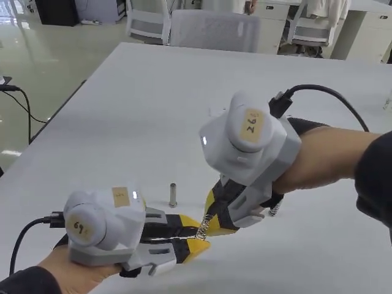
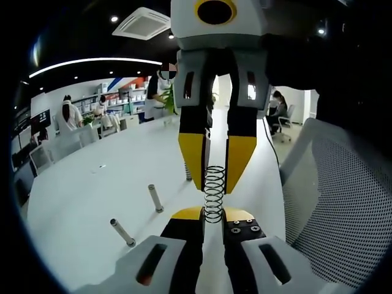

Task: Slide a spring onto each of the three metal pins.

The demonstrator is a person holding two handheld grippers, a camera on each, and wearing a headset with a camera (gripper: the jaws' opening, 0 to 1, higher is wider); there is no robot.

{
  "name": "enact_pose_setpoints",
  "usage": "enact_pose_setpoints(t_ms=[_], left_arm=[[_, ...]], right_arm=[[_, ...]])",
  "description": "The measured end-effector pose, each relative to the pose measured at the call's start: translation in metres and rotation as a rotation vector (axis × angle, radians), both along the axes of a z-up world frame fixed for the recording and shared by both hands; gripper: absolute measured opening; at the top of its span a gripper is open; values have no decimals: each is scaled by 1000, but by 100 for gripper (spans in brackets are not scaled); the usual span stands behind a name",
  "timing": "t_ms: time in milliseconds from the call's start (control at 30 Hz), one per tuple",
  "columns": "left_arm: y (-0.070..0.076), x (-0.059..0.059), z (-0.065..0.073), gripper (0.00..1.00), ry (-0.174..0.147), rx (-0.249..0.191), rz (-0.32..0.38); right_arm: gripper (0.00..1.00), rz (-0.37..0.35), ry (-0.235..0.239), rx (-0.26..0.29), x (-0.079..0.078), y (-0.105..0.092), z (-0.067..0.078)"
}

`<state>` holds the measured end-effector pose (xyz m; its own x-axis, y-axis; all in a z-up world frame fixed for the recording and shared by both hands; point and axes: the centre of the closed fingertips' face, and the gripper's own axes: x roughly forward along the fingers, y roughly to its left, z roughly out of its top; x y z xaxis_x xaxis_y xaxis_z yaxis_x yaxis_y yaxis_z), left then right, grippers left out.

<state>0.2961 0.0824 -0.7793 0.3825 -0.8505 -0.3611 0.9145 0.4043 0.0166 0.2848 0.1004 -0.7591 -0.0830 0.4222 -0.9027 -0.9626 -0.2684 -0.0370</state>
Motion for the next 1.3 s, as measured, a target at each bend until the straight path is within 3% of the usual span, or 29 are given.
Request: enact_pose_setpoints(t_ms=[600,967,1300], left_arm=[[-3,2,12,8,-5,-46,5],[0,5,10,9,-7,-44,20],[10,9,-1,22,23,-40,69]], right_arm=[[13,-1,11,2,2,3,-2],[13,-6,-1,-5,6,3,-3],[13,-33,-28,-20,17,-2,-4]])
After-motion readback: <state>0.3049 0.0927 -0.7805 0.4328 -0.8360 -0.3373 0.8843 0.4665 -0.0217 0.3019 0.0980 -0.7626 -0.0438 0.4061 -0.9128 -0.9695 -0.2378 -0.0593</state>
